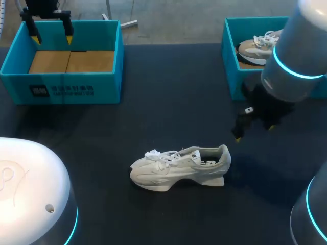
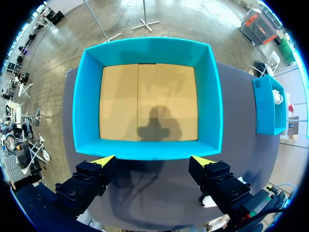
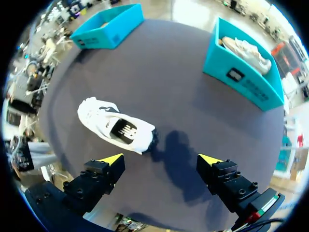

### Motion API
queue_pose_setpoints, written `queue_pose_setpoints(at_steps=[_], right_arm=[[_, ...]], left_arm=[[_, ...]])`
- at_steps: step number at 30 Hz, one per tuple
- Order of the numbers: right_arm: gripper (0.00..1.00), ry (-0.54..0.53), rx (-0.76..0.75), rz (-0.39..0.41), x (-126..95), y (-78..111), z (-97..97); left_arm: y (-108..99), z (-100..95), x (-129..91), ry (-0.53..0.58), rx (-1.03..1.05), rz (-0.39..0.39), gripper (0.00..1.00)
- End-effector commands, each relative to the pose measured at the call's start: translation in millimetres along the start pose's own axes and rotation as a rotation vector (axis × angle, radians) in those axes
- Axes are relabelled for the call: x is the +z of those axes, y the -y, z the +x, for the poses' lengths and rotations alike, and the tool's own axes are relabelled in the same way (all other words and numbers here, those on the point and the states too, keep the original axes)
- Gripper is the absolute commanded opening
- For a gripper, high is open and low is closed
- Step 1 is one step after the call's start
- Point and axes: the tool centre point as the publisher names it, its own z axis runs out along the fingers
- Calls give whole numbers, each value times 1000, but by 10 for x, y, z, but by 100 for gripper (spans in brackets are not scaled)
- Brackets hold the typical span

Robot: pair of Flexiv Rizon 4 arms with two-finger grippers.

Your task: Take the shoe out of the shoebox, open the shoe tongue, remove and reinsert the insole, then place the shoe into the shoebox

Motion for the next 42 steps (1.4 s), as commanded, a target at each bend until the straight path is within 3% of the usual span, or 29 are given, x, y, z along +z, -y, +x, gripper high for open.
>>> queue_pose_setpoints(at_steps=[1,2,10,12,28,29,31,34,36,40,42], right_arm=[[100,-248,-138,-165,86,75,-126],[100,-299,-179,-216,103,81,-140],[100,-364,-443,-469,207,69,-273],[100,-351,-436,-447,316,32,-348],[100,-351,-436,-447,316,32,-348],[100,-314,-474,-455,311,-2,-335],[100,-257,-627,-546,321,-19,-296],[100,-281,-742,-683,439,47,-317],[100,-283,-765,-701,538,62,-354],[100,-415,-830,-733,680,51,-405],[100,-415,-830,-733,680,51,-405]], left_arm=[[0,-1,0,0,0,0,100],[0,-1,0,0,0,0,100],[0,-1,0,0,0,0,100],[0,-1,0,0,0,0,100],[0,-1,0,0,0,0,100],[0,-1,0,0,0,0,100],[0,-1,0,0,0,0,100],[0,-1,0,0,0,0,100],[0,-1,0,0,0,0,100],[0,-1,0,0,0,0,100],[0,-1,0,0,0,0,100]])
